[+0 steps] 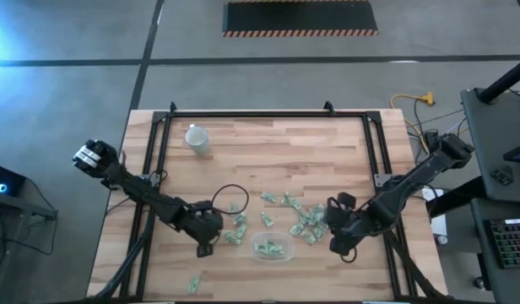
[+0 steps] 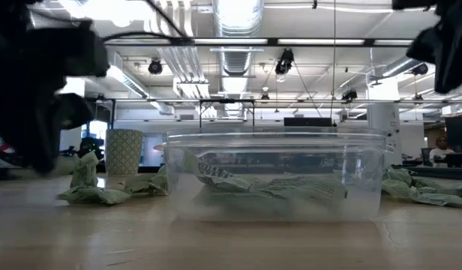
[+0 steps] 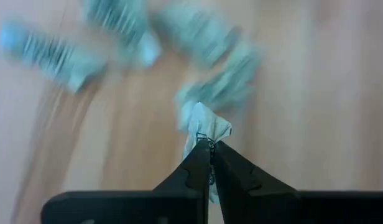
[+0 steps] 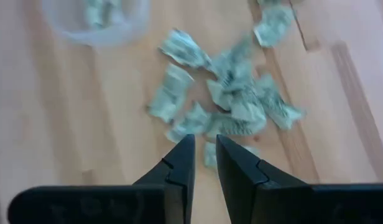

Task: Pick and place Stevia / Truvia into bins
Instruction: Put the stevia packet into the transparent container

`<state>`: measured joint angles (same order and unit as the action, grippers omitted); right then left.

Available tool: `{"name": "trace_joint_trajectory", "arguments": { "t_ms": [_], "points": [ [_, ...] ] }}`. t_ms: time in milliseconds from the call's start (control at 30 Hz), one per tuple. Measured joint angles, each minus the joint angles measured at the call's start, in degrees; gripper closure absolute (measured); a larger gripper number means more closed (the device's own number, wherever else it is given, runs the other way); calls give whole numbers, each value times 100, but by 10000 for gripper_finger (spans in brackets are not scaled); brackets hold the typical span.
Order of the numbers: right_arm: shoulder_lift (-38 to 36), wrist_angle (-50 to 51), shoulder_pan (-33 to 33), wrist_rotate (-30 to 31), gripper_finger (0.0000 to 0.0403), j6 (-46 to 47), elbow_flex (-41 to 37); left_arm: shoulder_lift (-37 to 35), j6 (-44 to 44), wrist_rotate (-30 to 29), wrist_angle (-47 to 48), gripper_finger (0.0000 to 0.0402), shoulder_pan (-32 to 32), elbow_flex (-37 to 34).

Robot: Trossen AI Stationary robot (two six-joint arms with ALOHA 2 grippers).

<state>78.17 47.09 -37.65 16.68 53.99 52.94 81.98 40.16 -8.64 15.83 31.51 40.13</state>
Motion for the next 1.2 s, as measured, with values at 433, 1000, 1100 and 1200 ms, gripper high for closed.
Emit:
{"name": "trace_joint_trajectory", "arguments": {
  "t_ms": [433, 1000, 1100, 1200],
  "points": [
    [185, -304, -9, -41, 346, 587, -704, 253, -958, -331, -2148, 401, -40, 565],
    [160, -291, -12, -149, 284, 893, -936, 1632, -1414, -198, -2883, 401, -592, 1235],
    [160, -342, -13, -178, 275, 1020, -1013, 1787, -1429, -19, -2837, 392, -627, 1304],
    [160, -586, -13, -224, 265, 1045, -1121, 1829, -1510, 70, -2848, 366, -630, 1379]
  ]
}}
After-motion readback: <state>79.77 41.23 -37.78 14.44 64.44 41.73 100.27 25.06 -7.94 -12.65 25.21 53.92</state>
